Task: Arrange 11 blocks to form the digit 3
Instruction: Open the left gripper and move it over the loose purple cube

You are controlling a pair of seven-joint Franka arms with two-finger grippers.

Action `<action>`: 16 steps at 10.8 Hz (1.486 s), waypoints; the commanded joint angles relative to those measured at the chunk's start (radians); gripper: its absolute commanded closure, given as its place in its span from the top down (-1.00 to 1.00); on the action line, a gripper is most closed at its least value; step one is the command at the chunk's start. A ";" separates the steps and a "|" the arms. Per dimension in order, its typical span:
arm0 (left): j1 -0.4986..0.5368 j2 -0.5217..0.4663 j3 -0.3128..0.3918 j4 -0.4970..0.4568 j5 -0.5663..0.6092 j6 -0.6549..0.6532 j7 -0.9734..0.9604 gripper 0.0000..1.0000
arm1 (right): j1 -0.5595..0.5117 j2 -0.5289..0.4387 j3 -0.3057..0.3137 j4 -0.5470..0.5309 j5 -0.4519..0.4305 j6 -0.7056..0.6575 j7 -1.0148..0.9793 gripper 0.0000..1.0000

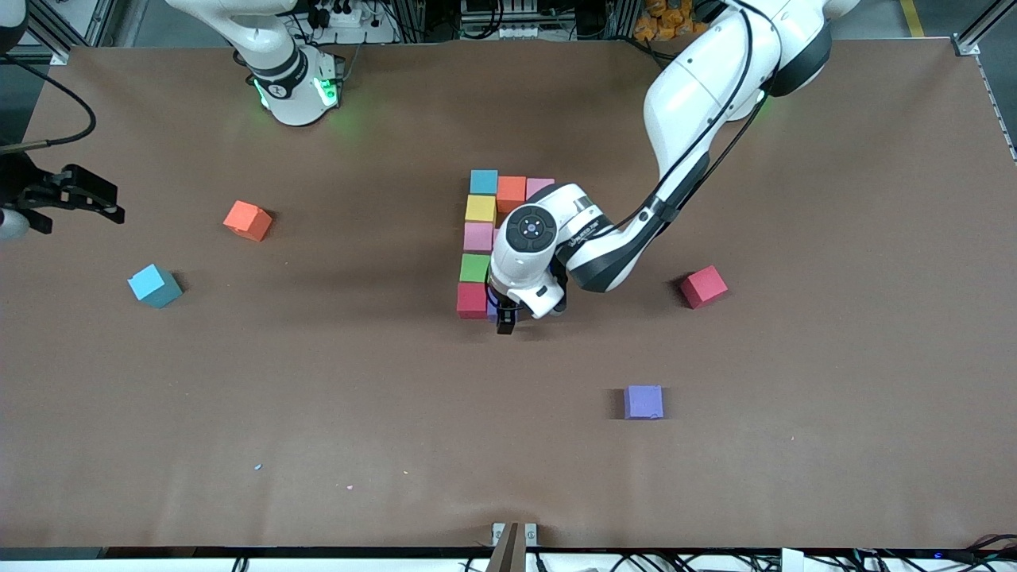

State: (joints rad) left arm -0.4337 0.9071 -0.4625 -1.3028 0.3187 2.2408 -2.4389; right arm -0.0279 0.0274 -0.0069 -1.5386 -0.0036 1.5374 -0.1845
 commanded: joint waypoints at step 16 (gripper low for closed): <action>0.302 -0.096 0.014 -0.020 0.209 -0.102 1.492 1.00 | -0.021 -0.040 -0.004 -0.012 0.028 0.012 0.108 1.00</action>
State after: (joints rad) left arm -0.1514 0.8143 -0.4448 -1.3119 0.4957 2.1466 -1.0654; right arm -0.0328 -0.0056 -0.0194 -1.5408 0.0104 1.5396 -0.0872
